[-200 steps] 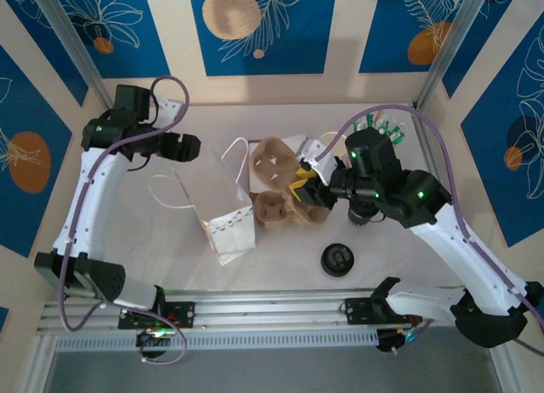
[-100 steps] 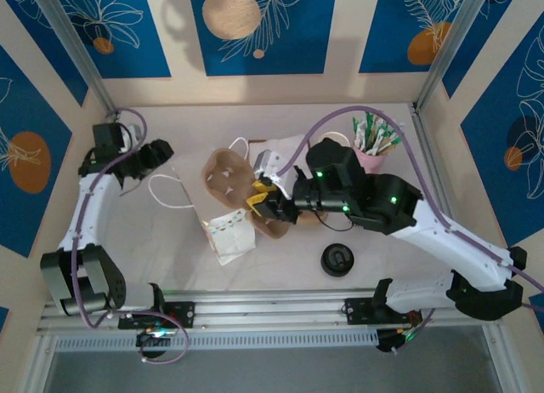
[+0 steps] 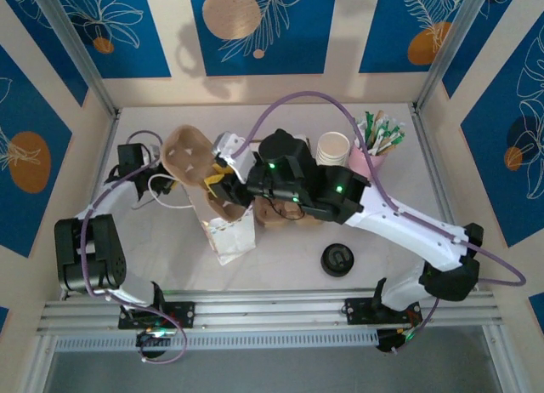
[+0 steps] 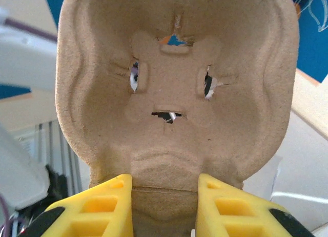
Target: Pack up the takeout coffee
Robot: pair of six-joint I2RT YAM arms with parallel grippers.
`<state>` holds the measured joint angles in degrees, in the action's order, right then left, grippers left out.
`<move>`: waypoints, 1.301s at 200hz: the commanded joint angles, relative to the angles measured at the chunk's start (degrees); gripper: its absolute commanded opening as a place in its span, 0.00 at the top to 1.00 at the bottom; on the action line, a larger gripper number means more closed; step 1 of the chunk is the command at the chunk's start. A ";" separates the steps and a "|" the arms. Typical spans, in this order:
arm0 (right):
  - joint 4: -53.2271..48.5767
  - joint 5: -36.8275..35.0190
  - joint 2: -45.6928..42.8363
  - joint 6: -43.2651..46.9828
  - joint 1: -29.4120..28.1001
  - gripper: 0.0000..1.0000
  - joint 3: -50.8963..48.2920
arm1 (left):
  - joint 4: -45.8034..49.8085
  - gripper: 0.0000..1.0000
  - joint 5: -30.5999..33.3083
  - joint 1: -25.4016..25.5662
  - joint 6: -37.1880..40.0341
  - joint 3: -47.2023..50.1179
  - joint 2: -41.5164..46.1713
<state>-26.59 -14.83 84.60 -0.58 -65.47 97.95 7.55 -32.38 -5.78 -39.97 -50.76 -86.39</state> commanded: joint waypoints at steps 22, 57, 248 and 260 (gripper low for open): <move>1.57 -9.18 8.20 -6.02 -0.27 0.72 7.32 | -5.20 0.34 -0.67 2.23 -0.95 6.10 1.01; -3.09 -11.01 13.23 -8.42 -0.44 0.73 11.81 | -4.65 0.34 -0.24 2.71 -1.13 9.70 4.16; -7.02 -4.39 -0.75 -5.22 -1.51 0.72 -5.82 | 16.90 0.26 13.00 10.08 7.30 11.00 29.04; -8.13 -4.90 -0.74 -5.48 -1.88 0.72 -6.06 | 19.26 0.23 13.70 10.08 9.41 8.53 29.68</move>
<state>-32.80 -20.73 84.66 -6.39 -66.46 93.10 20.51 -21.45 3.88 -36.73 -36.29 -58.96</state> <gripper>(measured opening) 0.284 0.745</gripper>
